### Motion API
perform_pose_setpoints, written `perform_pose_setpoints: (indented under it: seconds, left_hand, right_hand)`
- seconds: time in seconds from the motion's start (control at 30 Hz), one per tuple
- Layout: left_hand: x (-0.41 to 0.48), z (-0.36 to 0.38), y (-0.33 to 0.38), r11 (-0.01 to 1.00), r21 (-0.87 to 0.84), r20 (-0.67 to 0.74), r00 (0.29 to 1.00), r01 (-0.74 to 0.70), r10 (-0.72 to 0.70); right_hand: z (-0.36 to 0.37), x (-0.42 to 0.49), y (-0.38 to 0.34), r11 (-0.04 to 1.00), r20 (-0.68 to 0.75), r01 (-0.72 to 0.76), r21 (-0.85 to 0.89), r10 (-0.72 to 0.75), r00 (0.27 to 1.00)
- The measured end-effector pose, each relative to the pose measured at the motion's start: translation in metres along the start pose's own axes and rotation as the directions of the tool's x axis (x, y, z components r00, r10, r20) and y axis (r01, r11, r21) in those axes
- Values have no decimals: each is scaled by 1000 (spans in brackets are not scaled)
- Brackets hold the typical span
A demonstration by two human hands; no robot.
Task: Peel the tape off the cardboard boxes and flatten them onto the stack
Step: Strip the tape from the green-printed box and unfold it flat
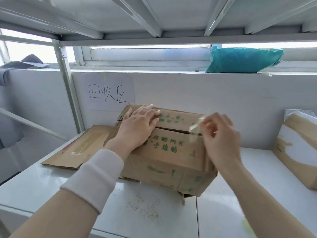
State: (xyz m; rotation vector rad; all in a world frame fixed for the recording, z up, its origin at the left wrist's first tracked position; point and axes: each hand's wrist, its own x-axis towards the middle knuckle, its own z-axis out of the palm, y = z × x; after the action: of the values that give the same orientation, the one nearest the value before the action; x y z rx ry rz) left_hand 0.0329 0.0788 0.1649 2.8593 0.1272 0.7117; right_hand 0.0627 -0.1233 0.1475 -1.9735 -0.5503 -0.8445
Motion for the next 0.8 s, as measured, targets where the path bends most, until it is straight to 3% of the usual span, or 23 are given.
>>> perform_pose_setpoints:
  seconds: [0.1, 0.2, 0.3, 0.4, 0.47, 0.53, 0.6, 0.67, 0.8]
  left_hand:
    - [1, 2, 2, 1000, -5, -10, 1000, 23, -23]
    - [11, 4, 19, 997, 46, 33, 997, 62, -63]
    - [19, 16, 39, 991, 109, 87, 993, 76, -85]
    - [22, 30, 55, 993, 116, 130, 991, 16, -31]
    - [23, 38, 62, 994, 104, 154, 988, -15, -1]
    - [24, 45, 68, 995, 101, 171, 985, -26, 9]
    - [24, 50, 74, 991, 126, 175, 985, -32, 10]
    - [23, 53, 78, 989, 144, 168, 986, -34, 9]
    - [20, 55, 77, 991, 130, 153, 988, -30, 10]
  right_hand:
    - [-21, 4, 20, 997, -106, -75, 33, 78, 991]
    - [-23, 0, 25, 982, -70, -12, -189, -1, 998]
    - [-12, -4, 22, 889, 101, 223, -400, -199, 975]
    - [-6, -6, 26, 916, 280, 228, -331, -136, 950]
    - [-8, -11, 30, 931, 322, 225, -287, -127, 938]
    - [-16, -13, 33, 980, 257, 115, -163, -71, 964]
    - [-26, -8, 37, 992, 173, -84, -91, 99, 980]
    - [-36, -1, 47, 974, 154, -183, -136, 203, 967]
    - [-46, 1, 52, 943, 243, -243, -226, 297, 924]
